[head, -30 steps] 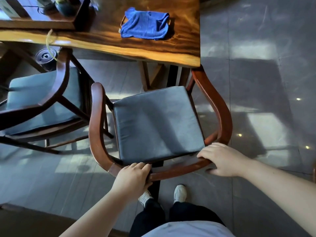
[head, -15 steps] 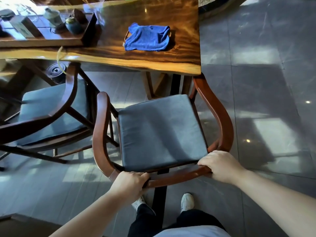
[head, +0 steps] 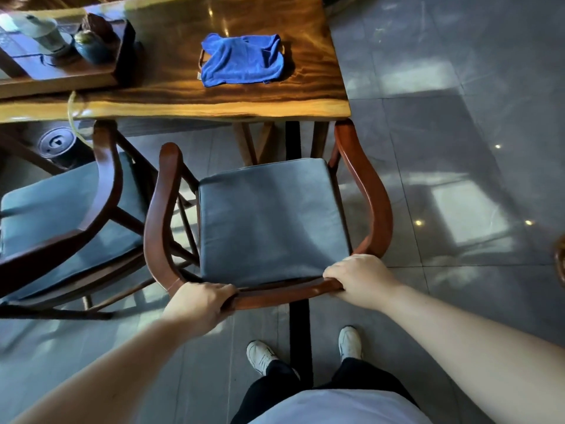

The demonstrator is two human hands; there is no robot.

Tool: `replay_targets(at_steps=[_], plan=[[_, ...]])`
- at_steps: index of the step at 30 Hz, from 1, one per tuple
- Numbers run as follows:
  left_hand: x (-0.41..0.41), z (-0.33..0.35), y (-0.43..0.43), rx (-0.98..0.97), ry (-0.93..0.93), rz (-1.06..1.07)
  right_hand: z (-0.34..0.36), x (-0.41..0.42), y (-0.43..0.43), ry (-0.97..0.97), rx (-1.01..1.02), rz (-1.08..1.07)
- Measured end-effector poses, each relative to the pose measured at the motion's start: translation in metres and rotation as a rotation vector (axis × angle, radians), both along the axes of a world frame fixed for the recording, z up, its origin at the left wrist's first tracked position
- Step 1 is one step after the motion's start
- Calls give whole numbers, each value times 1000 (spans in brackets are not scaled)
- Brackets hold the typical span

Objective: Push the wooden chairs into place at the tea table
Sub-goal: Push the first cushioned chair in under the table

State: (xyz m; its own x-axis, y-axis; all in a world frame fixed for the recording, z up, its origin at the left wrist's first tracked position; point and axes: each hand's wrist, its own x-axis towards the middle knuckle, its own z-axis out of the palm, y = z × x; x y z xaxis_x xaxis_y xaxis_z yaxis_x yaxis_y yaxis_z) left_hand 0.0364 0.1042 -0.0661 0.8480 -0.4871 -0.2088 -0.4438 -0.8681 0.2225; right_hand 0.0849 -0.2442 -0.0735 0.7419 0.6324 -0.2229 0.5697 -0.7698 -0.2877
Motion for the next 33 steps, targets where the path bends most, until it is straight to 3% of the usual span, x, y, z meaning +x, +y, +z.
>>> replay_targets(at_steps=[17, 26, 30, 33], plan=[[71, 15, 85, -56, 0, -147, 7, 27, 78, -28, 65, -26], [83, 11, 108, -63, 17, -187, -4, 30, 91, 172, 199, -65], [80, 9, 104, -72, -23, -165, -15, 51, 53, 274, 36, -21], [76, 10, 96, -24, -13, -64, -18, 71, 38, 295, -122, 142]])
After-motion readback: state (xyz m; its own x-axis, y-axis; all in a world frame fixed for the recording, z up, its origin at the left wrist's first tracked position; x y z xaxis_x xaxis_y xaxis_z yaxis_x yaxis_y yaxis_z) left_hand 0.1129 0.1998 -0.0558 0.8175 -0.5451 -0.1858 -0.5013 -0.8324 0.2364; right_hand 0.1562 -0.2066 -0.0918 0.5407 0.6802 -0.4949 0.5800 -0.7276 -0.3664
